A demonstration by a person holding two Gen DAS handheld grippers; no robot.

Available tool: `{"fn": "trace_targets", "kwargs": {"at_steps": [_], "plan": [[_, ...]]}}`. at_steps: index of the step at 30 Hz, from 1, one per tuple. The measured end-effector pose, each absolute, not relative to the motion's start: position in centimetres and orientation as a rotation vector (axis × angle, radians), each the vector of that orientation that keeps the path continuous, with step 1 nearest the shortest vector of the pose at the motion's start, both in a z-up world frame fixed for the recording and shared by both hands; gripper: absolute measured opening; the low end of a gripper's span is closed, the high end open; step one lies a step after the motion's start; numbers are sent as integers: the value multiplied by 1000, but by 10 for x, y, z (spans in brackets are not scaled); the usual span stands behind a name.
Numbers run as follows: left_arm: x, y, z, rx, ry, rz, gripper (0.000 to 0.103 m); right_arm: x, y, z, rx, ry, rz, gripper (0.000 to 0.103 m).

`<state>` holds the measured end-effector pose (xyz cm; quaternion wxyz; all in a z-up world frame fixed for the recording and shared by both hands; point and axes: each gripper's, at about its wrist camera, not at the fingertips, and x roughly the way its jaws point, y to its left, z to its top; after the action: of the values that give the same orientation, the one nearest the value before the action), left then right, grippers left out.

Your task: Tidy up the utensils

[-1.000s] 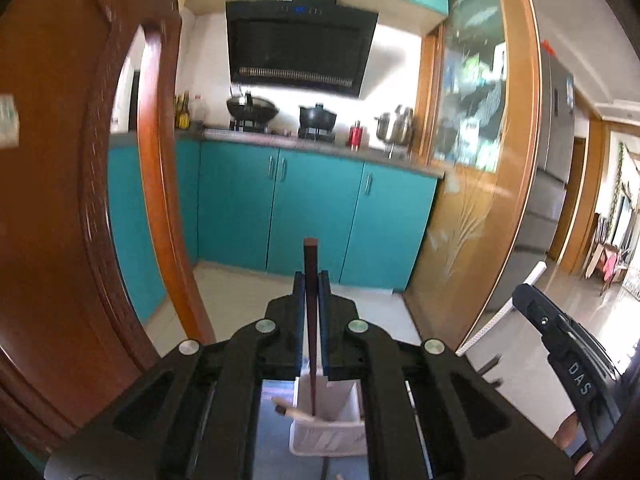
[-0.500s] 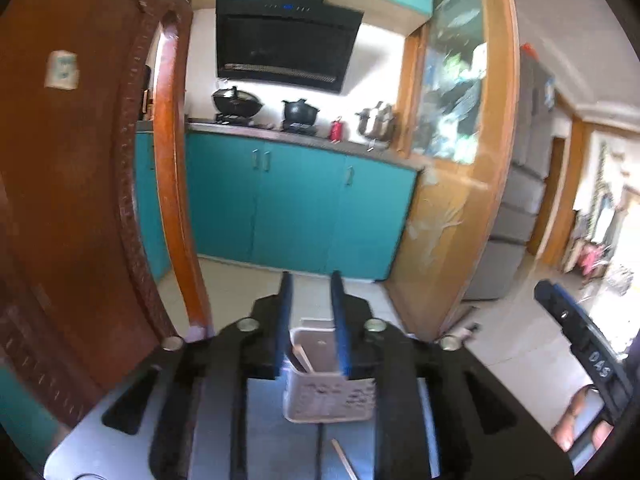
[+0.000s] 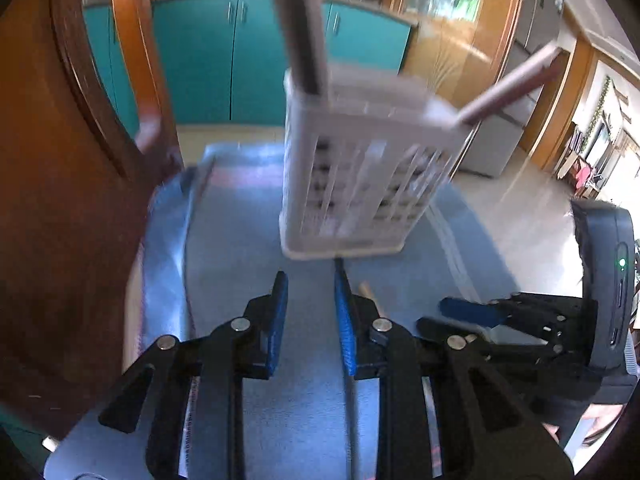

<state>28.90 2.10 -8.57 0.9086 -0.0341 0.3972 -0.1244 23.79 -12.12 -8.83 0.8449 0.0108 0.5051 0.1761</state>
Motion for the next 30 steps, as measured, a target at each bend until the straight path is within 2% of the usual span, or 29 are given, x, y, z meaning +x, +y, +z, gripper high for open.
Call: {"fn": "trace_targets", "kwargs": {"at_steps": [4, 5, 6, 7, 8, 13, 16, 20, 21, 23, 25, 30], "plan": [[300, 26, -106, -86, 872, -245, 25, 243, -99, -113, -71, 1112, 362, 31], [299, 27, -107, -89, 873, -255, 25, 241, -97, -113, -99, 1085, 343, 21], [298, 25, -108, -85, 871, -266, 25, 241, -97, -113, -117, 1082, 323, 14], [297, 21, -108, -75, 871, -277, 25, 241, -100, -113, -102, 1085, 306, 8], [299, 15, -109, -65, 875, -287, 25, 242, -106, -113, -74, 1091, 295, 7], [297, -14, -123, 6, 922, -346, 25, 245, -148, -108, 38, 1093, 212, 6], [297, -30, -133, 45, 950, -356, 32, 245, -165, -105, 102, 1101, 229, 6], [301, -39, -146, 63, 1006, -313, 32, 242, -173, -102, 102, 1087, 247, 7], [300, -38, -147, 57, 1008, -307, 30, 241, -171, -102, 95, 1084, 253, 7], [300, -37, -148, 51, 1011, -289, 14, 238, -170, -101, 75, 1076, 259, 7], [299, -32, -148, 21, 1026, -280, 8, 234, -170, -101, 68, 1071, 261, 7], [287, -26, -147, -10, 1095, -350, 7, 234, -168, -100, 83, 1058, 259, 7]]}}
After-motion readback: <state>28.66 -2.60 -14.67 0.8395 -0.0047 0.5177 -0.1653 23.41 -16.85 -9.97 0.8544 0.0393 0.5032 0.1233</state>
